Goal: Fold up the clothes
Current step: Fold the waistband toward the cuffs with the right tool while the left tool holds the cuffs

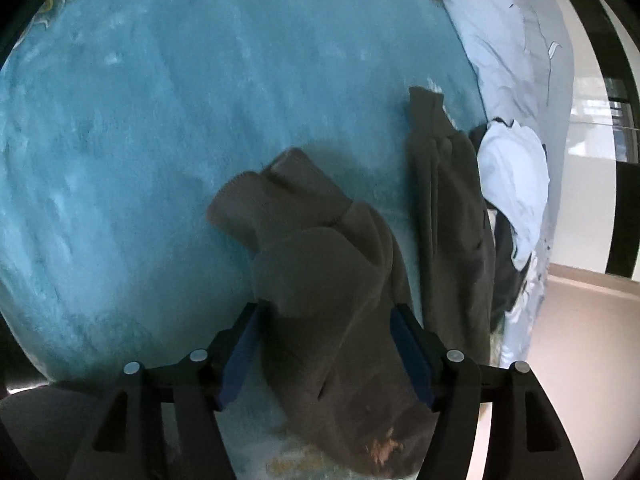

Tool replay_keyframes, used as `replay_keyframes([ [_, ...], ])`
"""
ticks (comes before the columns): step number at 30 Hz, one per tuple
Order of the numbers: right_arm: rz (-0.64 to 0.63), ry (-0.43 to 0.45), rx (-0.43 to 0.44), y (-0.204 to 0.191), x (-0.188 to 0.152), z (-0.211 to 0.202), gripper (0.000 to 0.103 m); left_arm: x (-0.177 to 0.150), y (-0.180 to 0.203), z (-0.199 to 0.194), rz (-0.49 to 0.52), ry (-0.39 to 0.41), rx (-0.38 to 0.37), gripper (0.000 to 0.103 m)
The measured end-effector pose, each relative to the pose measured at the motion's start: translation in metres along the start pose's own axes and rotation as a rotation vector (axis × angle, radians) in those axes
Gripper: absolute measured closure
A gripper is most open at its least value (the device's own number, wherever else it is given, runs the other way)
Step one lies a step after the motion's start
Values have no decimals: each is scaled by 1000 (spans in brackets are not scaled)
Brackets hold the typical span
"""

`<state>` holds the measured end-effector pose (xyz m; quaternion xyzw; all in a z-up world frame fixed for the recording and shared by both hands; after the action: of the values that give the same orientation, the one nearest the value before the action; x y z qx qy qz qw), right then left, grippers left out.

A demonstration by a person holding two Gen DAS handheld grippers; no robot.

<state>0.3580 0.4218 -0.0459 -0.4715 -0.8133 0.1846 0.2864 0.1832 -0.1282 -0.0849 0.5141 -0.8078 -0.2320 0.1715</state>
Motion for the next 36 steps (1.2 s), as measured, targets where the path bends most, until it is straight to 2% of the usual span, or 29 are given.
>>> replay_keyframes([
  [4,44,13,3,-1,5,15,38,3,-4,9,-58,18,-19,35],
  [8,88,26,6,-1,11,30,38,10,-1,7,-32,67,-19,36],
  [11,121,36,8,-2,15,41,38,13,-4,6,-66,89,-41,49],
  [13,158,20,3,1,12,46,44,15,-6,4,-94,103,-69,59],
  [15,168,15,10,-1,14,44,76,16,-5,2,-101,114,-101,79],
  [17,167,19,16,-5,19,39,85,18,1,-7,-60,158,-127,91],
  [19,158,61,57,-17,29,25,89,21,8,-24,-4,229,-154,96],
  [21,98,117,98,-36,39,2,90,23,12,-43,21,299,-174,98],
  [25,-16,150,139,-55,37,-50,90,17,11,-77,37,340,-189,98],
  [26,-39,155,148,-58,35,-63,91,15,12,-81,46,341,-173,98],
  [29,-118,139,76,-53,26,-75,91,18,15,-77,76,301,-59,98],
  [32,-76,107,52,-50,29,-62,91,28,22,-64,93,265,8,98],
  [36,-107,104,45,-76,47,-44,91,42,40,-50,143,248,62,98],
])
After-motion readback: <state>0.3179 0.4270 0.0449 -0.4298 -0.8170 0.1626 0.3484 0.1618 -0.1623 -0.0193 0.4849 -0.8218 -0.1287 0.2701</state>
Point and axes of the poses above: each gripper's, at about its wrist camera, not at the fingertips, and z roughly the way its jaws point, y to its right, x to its top, the point moved 5 cm from there along z, roughly the way its jaws point, and after that the axes turned 12 degrees about y, right-handed, at the moved point
